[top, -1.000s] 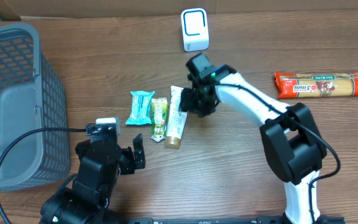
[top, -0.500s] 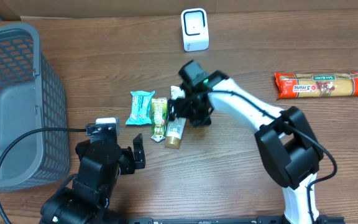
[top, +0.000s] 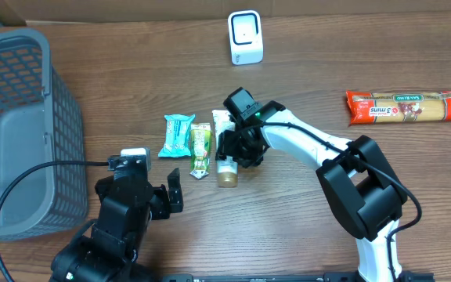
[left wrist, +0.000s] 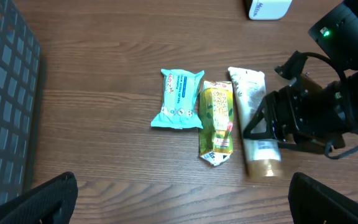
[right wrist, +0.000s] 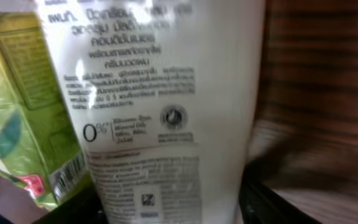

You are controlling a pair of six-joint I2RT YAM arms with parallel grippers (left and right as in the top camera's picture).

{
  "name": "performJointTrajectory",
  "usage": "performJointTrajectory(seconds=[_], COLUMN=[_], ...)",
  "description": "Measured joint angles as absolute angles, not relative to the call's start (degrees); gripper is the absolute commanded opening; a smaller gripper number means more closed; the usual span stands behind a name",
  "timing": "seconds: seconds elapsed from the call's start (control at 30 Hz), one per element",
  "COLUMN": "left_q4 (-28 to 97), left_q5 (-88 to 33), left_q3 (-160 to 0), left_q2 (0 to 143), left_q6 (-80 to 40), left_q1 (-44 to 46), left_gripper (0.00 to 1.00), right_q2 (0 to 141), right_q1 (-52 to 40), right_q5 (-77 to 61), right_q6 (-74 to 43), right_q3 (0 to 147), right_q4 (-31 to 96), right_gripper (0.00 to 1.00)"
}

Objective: Scan the item barcode
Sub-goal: 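Lower the right gripper and grasp the white conditioner tube, then lift the conditioner tube and carry it toward the scanner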

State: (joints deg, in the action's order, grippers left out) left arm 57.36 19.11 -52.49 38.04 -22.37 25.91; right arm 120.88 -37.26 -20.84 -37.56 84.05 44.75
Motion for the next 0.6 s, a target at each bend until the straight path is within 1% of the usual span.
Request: performJointTrajectory(seconds=[0.17, 0.27, 0.33, 0.43, 0.6], left_q4=[57.36, 57.36, 57.36, 57.36, 57.36], left_q5=[19.11, 19.11, 19.11, 19.11, 19.11], left_q3=[-52.49, -52.49, -52.49, -52.49, -52.49], left_q2=[38.04, 38.04, 38.04, 38.04, 38.04], left_q6=[-22.37, -22.39, -22.37, -22.37, -22.37], left_q1=[25.91, 25.91, 25.91, 25.91, 25.91], left_gripper=[1.0, 1.0, 1.0, 1.0, 1.0], right_q2=[120.68, 120.68, 120.68, 120.68, 120.68], right_q1=[-37.08, -36.62, -36.36, -36.4, -35.94], right_q5=[-15.79, -12.75, -10.22, -3.33, 10.44], right_q6=[-34.76, -26.59, -20.18, -12.03, -4.32], right_q3=[85.73, 87.59, 88.64, 89.23, 89.25], right_q4=[50.85, 53.74, 54.28, 54.98, 54.81], right_gripper=[0.75, 0.82, 0.9, 0.98, 1.0])
